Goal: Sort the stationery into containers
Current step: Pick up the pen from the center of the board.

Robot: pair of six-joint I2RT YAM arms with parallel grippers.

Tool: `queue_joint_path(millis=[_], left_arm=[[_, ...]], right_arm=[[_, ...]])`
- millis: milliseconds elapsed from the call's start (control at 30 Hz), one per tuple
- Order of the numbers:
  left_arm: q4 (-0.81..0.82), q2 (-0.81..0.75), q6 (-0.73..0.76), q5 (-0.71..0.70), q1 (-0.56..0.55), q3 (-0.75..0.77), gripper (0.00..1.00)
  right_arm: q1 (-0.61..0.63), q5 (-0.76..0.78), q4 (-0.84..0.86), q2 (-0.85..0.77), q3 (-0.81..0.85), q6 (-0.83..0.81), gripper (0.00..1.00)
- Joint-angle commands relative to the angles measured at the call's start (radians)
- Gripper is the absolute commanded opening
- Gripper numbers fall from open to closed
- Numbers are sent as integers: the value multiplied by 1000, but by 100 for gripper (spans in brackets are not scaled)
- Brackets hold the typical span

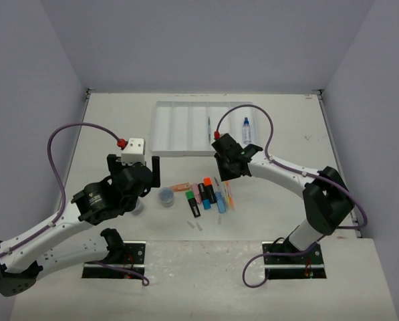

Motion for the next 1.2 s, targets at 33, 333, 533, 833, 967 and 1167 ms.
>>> queue_joint_path(millis=[33,333,533,833,967,1167], left_arm=[[54,3,-14,12,6,-20,100],[51,28,-9,21,6,-18,100],[49,34,-7,23,6,-18,100],[47,6,-10,23,5,-19,100],[46,-1,-12,32,6,-18,100],[48,-8,-9,35,6,-20,100]], right_arm=[[3,48,23,6,-55,42,26],[3,30,39,72,-83,41,22],[3,24,41,77,-88,37,21],[3,10,47,65,-141,45,18],[3,-2,59,55,-160,45,16],[3,-25,64,65,-166,45,15]])
